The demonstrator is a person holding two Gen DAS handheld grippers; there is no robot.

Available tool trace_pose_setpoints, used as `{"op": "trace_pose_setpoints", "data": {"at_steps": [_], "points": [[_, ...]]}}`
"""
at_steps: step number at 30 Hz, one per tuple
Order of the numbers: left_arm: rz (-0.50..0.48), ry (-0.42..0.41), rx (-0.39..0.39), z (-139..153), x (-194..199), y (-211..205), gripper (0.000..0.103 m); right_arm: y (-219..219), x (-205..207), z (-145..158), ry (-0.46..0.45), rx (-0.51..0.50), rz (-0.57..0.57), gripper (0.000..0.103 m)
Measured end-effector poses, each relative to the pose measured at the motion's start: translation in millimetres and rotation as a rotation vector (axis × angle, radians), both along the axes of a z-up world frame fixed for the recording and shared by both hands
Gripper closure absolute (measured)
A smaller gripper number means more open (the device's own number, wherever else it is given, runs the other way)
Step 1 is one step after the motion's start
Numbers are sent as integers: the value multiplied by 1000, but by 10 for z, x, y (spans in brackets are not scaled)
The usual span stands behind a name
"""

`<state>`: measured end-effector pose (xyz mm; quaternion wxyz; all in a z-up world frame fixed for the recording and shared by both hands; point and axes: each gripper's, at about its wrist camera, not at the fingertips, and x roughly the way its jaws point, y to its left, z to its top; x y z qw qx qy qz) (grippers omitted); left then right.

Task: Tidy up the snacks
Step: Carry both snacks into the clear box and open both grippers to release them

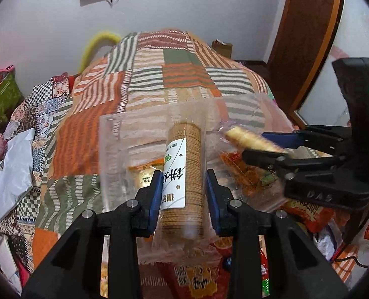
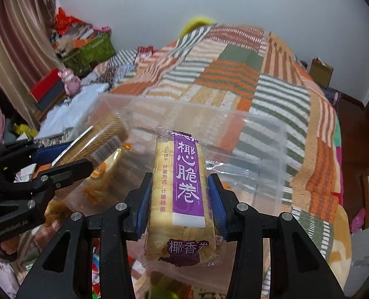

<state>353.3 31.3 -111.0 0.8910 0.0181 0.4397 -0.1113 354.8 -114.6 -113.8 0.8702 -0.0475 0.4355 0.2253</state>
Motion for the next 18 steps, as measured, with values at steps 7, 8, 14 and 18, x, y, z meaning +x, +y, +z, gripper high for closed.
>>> {"op": "trace_pose_setpoints", "data": {"at_steps": [7, 8, 14, 18], "points": [[-2, 59, 1, -205, 160, -45, 70, 66, 20, -140, 9, -67, 25, 63], [1, 68, -1, -230, 163, -47, 70, 76, 0, -143, 3, -79, 32, 63], [23, 65, -9, -281, 108, -28, 69, 91, -70, -144, -13, -110, 44, 62], [25, 49, -18, -196, 47, -9, 67, 80, -90, -109, -7, -100, 37, 57]]}}
